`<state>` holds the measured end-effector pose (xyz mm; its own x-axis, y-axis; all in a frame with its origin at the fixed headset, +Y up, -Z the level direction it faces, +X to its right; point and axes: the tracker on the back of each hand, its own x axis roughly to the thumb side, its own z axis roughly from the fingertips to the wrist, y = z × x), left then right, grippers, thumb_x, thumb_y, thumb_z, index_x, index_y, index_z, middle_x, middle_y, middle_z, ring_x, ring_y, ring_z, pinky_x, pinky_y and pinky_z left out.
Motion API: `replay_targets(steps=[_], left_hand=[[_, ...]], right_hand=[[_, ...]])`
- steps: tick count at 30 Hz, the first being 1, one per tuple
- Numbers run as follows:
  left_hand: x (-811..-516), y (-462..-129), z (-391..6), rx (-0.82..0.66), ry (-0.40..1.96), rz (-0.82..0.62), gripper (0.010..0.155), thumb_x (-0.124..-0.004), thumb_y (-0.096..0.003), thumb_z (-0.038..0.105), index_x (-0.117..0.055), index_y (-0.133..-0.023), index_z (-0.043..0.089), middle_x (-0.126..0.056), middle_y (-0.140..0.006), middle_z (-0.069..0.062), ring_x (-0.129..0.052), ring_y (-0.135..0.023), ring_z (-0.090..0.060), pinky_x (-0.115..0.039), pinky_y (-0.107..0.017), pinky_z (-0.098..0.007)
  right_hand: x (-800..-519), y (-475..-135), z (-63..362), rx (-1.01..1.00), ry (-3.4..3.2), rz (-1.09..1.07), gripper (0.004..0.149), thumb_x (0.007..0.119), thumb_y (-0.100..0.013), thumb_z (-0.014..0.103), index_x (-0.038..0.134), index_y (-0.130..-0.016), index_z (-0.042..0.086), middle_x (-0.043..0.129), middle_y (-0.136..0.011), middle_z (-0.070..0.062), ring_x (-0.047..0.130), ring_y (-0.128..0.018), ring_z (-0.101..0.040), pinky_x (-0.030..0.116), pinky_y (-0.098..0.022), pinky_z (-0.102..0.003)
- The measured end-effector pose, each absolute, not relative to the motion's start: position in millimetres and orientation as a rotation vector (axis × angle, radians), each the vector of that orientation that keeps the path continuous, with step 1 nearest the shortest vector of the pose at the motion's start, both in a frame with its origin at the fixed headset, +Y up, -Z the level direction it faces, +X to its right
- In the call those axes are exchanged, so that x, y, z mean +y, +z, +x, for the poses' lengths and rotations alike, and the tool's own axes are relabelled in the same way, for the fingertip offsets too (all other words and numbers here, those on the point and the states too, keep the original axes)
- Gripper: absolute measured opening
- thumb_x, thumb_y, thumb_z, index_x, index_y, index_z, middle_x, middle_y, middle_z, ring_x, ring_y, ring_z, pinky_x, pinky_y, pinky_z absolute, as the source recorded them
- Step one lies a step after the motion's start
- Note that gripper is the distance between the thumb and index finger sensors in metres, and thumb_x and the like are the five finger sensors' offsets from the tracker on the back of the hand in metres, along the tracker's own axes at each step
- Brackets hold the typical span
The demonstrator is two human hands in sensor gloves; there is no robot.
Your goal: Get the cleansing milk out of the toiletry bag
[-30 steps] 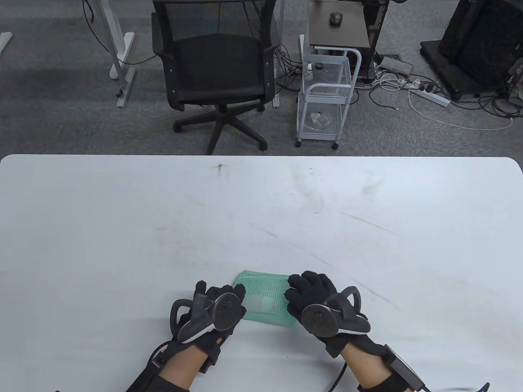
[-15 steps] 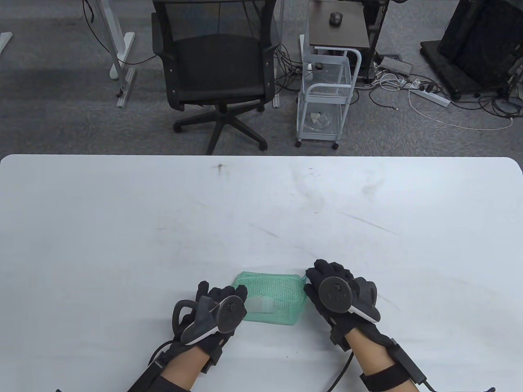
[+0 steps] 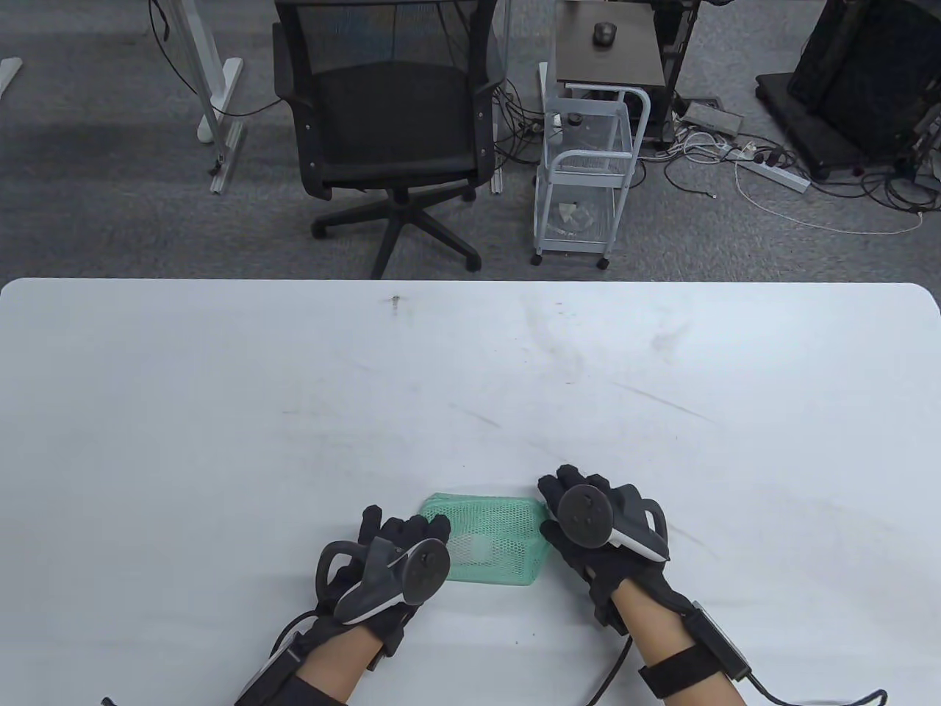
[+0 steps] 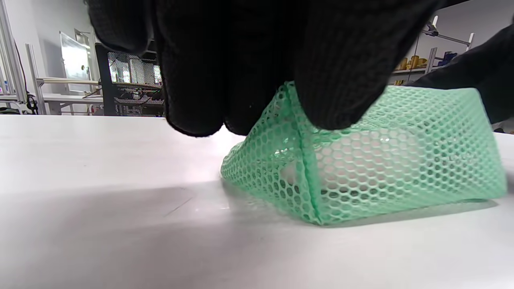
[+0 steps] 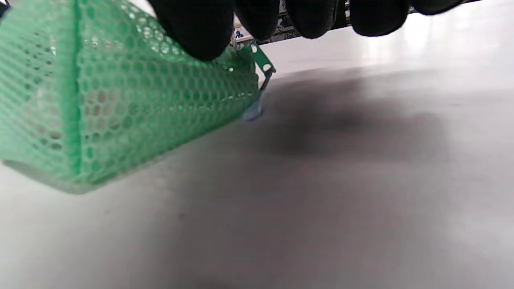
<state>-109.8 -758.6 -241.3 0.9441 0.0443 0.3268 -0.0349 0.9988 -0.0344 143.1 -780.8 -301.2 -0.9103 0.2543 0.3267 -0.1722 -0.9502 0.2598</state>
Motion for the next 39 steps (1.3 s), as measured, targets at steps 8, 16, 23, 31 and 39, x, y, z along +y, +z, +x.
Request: replay_targets(steps=[8,16,23,31,39], left_hand=[[-759.6,-240.4,-106.7,-0.348,0.02,-0.026,0.057,-0.097,-0.0452,0.035,-0.082,-0.099,0.028,-0.096,-0.099,-0.007,-0.1,-0.084,-0.037,-0.061,-0.075,-0.065],[-759.5,-240.4,-106.4,-0.35,0.019,-0.033,0.056,-0.097,-0.0454,0.035,-0.082,-0.099,0.027,-0.096,-0.099,-0.007,-0.1,-0.084,-0.037,-0.06,-0.075,-0.065],[-759.2,-240.3,-106.2,-0.35,0.018,-0.034,0.056,-0.097,-0.0454,0.035,-0.082,-0.099,0.028,-0.096,-0.099,-0.007,-0.1,-0.084,-0.037,-0.06,-0.075,-0.065],[-759.1,-240.5,-106.6,-0.349,0.022,-0.035,0.057,-0.097,-0.0453,0.036,-0.082,-0.099,0.027,-0.095,-0.099,-0.007,-0.1,-0.084,-0.037,-0.06,-0.075,-0.065],[-754.3,-242.0,-113.6,-0.341,0.07,-0.024,0.056,-0.092,-0.0466,0.042,-0.082,-0.1,0.027,-0.096,-0.099,-0.008,-0.1,-0.084,-0.037,-0.061,-0.074,-0.065]], right_hand=[[-787.2,-301.9,137.1,0.414,2.864,0.59,0.058,0.082,-0.058,0.026,0.064,-0.11,0.008,0.045,-0.122,-0.028,0.048,-0.096,-0.073,0.047,-0.066,-0.078],[-790.4,-301.8,135.6,0.349,2.893,0.59,0.048,0.085,-0.056,0.023,0.076,-0.1,0.005,0.053,-0.119,-0.029,0.055,-0.095,-0.071,0.051,-0.066,-0.077],[-790.0,-301.7,134.4,0.309,2.888,0.572,0.041,0.086,-0.055,0.021,0.082,-0.092,0.002,0.06,-0.116,-0.029,0.061,-0.093,-0.07,0.055,-0.064,-0.076],[-787.6,-300.8,134.9,0.252,2.887,0.593,0.039,0.087,-0.054,0.021,0.087,-0.086,-0.001,0.066,-0.114,-0.027,0.064,-0.093,-0.068,0.056,-0.064,-0.075],[-773.4,-299.6,142.7,0.054,2.785,0.568,0.038,0.088,-0.053,0.021,0.088,-0.084,-0.001,0.07,-0.111,-0.027,0.067,-0.092,-0.066,0.057,-0.064,-0.075]])
